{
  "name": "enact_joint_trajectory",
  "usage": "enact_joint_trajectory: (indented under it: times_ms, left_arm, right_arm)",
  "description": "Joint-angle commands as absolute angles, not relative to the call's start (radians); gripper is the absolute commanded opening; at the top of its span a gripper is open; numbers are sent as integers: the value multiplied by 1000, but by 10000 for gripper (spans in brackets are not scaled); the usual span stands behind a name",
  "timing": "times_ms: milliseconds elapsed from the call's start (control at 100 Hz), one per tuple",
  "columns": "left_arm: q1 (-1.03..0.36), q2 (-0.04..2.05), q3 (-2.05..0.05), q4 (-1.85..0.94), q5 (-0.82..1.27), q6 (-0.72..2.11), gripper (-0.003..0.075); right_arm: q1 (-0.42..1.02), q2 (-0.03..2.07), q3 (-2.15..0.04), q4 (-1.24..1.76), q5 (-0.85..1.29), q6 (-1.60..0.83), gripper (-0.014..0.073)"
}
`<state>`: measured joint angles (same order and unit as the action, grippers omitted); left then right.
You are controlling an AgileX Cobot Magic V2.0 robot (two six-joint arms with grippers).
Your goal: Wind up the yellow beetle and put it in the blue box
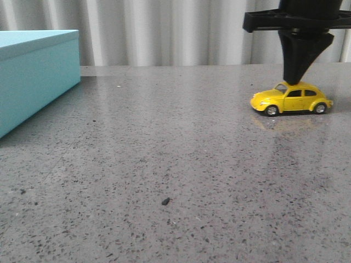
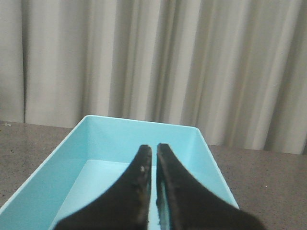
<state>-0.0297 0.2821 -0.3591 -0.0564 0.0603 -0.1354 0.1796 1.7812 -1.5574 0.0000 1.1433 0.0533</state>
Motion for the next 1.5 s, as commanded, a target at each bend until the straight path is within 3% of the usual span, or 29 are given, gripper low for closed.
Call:
enact_joint_trajectory:
  times_ms: [0,700,990,1490]
  left_arm:
    - [-27,297,-398,-64,-17,-141,-21]
    - [-27,297,-398,-64,-17,-140,-21]
    - [-27,297,-398,-64,-17,-140,-21]
    - [-27,297,-398,-64,-17,-140,-21]
  right_arm:
    - [151,1758,-1578,-31,1154,51,-61]
    - [52,1779,-1580,-143,1209,61,-61]
    - [53,1640,-1682,13,1177,50,-61]
    - [55,1479,-1702,16,1162,43,-61]
